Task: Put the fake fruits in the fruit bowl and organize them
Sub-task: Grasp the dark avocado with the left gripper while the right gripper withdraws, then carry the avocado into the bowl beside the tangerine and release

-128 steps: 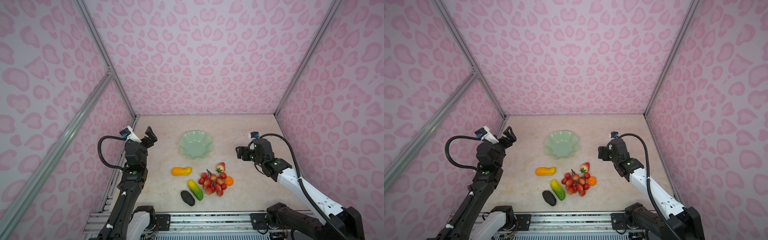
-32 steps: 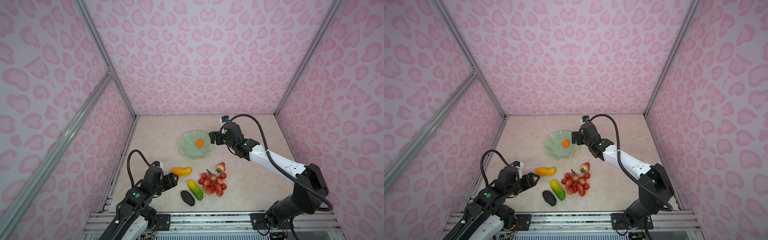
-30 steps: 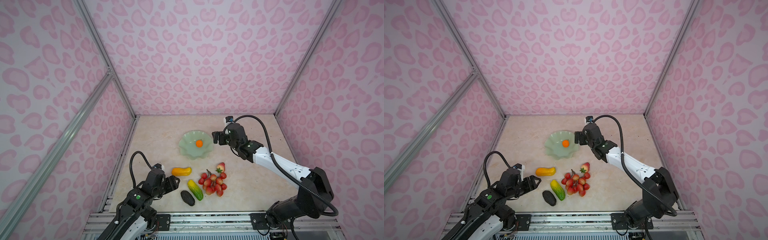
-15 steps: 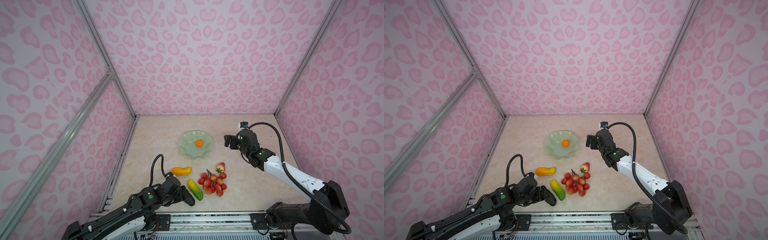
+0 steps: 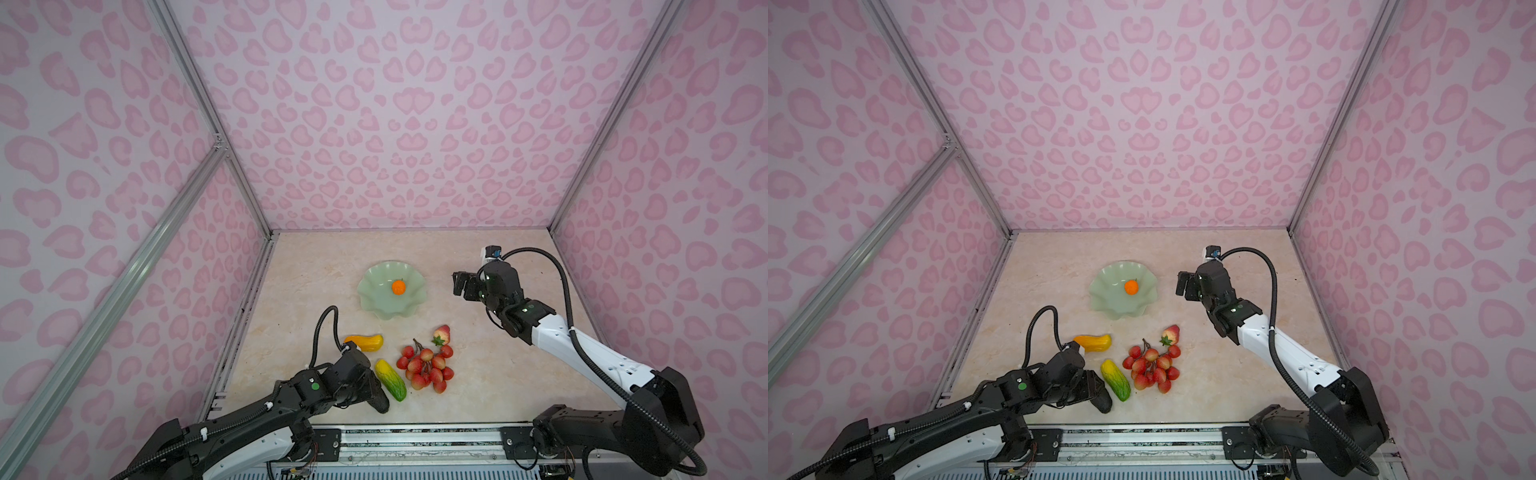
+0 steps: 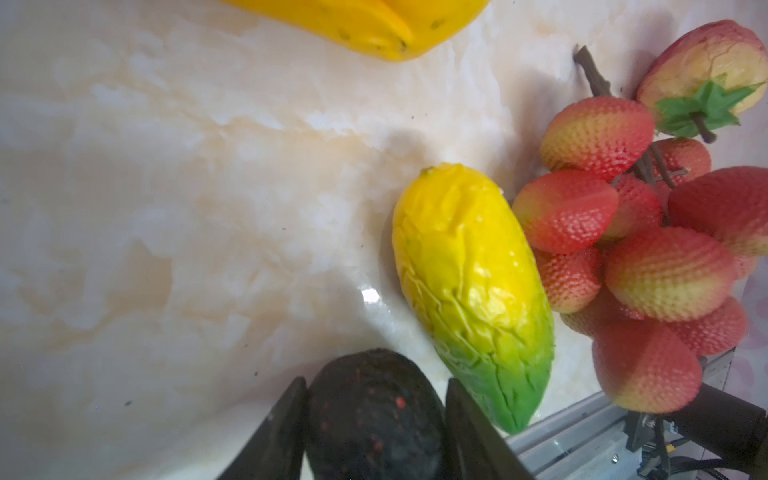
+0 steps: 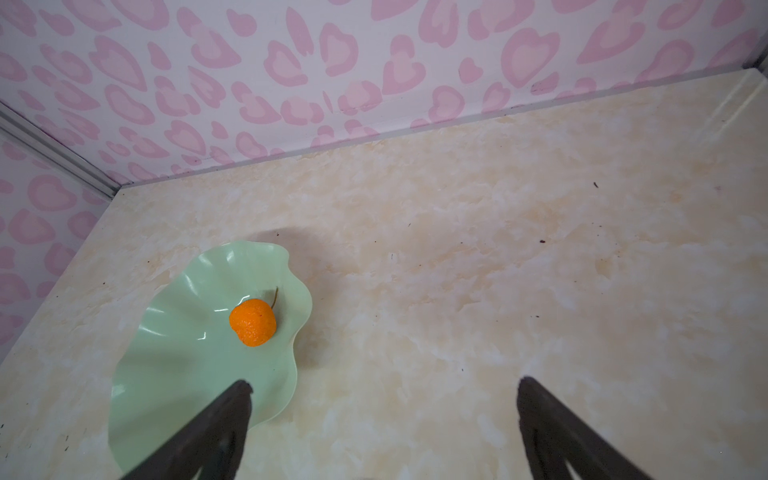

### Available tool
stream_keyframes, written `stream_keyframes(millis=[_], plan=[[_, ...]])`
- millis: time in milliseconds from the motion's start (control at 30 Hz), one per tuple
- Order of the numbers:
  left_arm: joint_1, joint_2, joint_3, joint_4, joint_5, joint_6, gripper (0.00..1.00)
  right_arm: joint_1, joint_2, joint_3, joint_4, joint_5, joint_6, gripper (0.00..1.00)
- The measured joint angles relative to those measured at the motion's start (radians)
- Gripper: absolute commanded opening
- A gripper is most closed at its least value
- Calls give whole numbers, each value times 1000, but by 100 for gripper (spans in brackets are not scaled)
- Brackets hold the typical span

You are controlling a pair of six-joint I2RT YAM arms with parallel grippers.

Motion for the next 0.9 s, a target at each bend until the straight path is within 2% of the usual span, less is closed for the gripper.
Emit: stream_keyframes(millis=[100, 200, 333, 433, 567, 700, 900], plan=[[0, 0, 2, 2, 8, 3, 38, -5, -4, -1, -1, 0, 0, 99], [0, -39, 21, -29, 18, 13, 37, -6, -6, -1, -2, 0, 0, 99], [13, -134, 117, -105, 1, 50, 37, -7, -11, -3, -5, 0, 0, 99], [77, -131, 235, -160, -12, 124, 37, -8, -11, -3, -5, -1, 0, 99], [182, 7, 394, -198, -11, 282, 38, -8, -11, -2, -6, -15, 1, 99], [294, 211, 556, -199, -8, 450, 37, -8, -16, 3, -13, -31, 5, 99], [385, 519, 805, -148, 22, 647, 38, -7, -68, -19, -42, -38, 7, 99]])
